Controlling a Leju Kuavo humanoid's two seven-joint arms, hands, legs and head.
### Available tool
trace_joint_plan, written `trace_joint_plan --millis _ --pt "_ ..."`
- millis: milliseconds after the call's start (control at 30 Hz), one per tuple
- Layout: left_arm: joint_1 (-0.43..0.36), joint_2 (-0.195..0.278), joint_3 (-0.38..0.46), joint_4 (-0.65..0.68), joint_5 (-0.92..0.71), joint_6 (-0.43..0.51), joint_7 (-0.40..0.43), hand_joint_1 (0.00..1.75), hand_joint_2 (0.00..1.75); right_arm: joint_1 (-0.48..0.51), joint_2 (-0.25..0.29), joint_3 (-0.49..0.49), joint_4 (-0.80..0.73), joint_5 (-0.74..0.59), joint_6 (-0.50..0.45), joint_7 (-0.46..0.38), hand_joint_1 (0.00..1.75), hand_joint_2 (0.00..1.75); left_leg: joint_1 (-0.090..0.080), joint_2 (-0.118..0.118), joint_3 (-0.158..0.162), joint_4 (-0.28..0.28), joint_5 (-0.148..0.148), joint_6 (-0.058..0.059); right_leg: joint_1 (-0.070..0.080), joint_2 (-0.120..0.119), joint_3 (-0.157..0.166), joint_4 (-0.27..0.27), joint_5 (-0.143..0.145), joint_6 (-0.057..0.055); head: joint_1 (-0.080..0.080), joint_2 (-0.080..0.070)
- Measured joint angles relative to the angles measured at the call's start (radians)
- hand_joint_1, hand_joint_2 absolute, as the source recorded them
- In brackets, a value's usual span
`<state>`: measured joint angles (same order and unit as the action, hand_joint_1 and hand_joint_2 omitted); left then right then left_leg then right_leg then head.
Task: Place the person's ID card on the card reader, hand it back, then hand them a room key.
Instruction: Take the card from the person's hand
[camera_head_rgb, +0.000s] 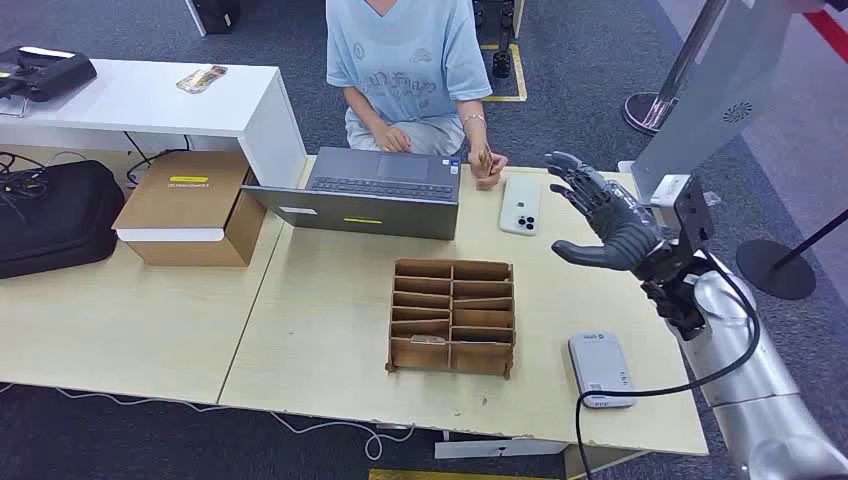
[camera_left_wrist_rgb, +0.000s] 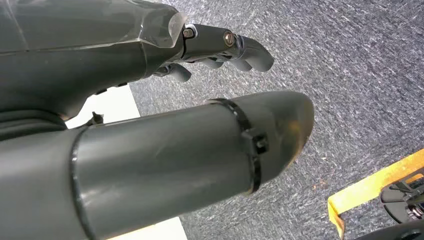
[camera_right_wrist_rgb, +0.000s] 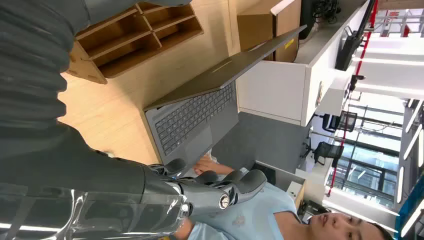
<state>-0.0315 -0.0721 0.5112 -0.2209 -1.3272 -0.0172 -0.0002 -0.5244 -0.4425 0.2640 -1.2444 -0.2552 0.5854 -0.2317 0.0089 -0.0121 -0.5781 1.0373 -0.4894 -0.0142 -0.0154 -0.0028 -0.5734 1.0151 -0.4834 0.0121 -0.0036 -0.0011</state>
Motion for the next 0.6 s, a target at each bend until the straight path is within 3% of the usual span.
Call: trace_joint_plan --millis 200,600 --pt "0.000 0.000 0.000 0.000 0.000 0.000 0.001 0.00 0.00 0.003 0.007 0.002 -0.007 0.031 -0.030 0.009 0.00 1.75 0.000 0.000 0.000 0.000 0.000 0.000 0.000 0.000 0.000 0.000 0.000 0.000 0.000 0.000" --pt "-0.001 -0.007 0.000 0.000 -0.016 -0.001 0.019 0.00 0.00 -0.030 0.088 0.079 -0.117 0.684 -0.527 0.085 0.00 1.75 0.000 0.000 0.000 0.000 0.000 -0.001 0.000 0.000 0.000 0.001 0.000 0.000 0.000 0.000"
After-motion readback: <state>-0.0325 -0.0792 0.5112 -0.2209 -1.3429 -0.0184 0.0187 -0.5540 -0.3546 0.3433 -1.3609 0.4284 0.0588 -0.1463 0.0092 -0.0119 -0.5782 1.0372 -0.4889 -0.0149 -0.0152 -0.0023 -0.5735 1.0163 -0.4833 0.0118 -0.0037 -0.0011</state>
